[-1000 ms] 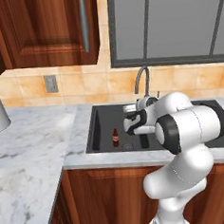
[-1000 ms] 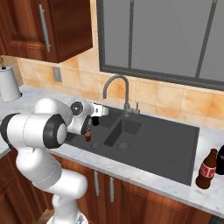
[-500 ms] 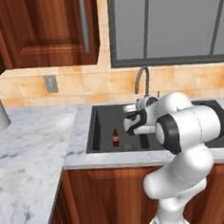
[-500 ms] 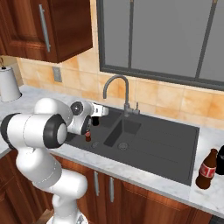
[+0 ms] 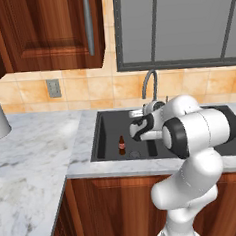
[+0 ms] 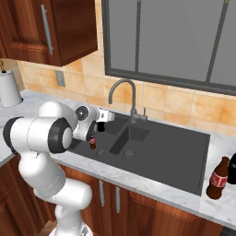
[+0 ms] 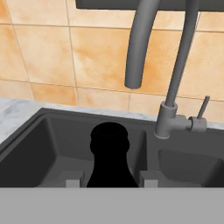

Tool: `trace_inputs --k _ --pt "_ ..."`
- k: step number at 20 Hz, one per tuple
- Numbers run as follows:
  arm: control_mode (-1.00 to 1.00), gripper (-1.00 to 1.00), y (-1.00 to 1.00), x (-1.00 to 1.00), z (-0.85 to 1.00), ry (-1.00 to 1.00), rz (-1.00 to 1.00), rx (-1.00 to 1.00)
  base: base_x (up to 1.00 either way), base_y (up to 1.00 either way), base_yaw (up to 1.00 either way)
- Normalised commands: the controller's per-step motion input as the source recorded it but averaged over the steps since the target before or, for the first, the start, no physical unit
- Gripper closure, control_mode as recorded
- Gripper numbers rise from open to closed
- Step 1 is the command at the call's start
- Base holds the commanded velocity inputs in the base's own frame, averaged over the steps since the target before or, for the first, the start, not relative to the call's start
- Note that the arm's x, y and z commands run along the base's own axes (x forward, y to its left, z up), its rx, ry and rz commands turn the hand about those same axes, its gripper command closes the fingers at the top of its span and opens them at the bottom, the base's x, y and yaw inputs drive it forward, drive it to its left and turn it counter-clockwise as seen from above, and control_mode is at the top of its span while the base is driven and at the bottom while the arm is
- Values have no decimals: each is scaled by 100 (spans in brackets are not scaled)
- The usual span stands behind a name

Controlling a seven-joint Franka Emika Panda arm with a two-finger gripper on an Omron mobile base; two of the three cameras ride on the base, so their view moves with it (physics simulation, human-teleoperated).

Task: Place the large bottle from the dining counter next to the other large bottle outside the sink, and place the small bottle from the dining counter next to the other small bottle inside the sink.

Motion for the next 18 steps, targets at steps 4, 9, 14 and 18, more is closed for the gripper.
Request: trace_inputs --k 4,9,14,18 --pt "-100 100 12 0 -18 0 0 0 0 0 0" --pt "-100 100 13 0 -22 0 0 0 0 0 0" --pt "-100 100 7 0 -18 0 0 -1 0 0 0" --pt "-100 100 8 2 -17 0 0 -4 0 0 0"
